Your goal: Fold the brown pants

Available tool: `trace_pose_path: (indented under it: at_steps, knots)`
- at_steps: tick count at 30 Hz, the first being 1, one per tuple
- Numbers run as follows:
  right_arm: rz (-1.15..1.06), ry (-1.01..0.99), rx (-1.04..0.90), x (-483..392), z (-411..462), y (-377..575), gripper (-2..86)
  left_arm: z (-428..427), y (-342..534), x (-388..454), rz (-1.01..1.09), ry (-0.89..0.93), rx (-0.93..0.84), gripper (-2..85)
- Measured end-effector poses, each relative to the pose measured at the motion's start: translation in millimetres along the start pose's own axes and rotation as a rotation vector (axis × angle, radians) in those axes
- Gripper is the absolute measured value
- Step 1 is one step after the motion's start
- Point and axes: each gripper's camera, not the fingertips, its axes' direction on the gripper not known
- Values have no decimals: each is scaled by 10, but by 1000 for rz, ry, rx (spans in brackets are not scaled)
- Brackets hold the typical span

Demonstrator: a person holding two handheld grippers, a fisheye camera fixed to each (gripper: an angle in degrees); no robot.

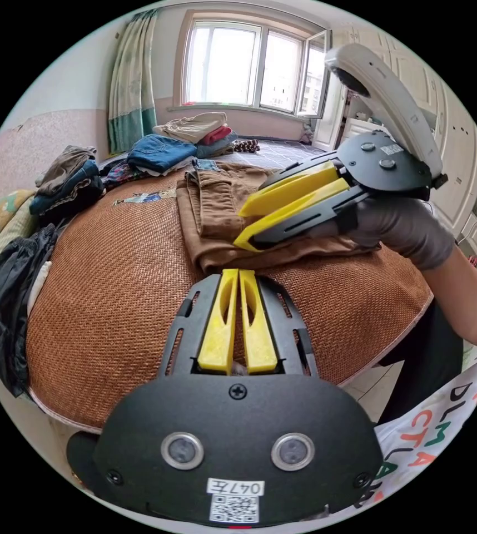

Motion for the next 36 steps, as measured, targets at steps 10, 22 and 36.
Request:
trace_pose_path:
  at_steps: [10,22,36]
  knots:
    - [480,-100,345,1533,-620,2024,1,99,-17,-85,5,-17,-6,-10]
    - [1584,167,446,2205,-495,8373,-2,318,-125,-73,8,-29,-16,-10]
    - [1725,66,493,1287,129,10353,7,373,-816,391,65,-22,-70,-8]
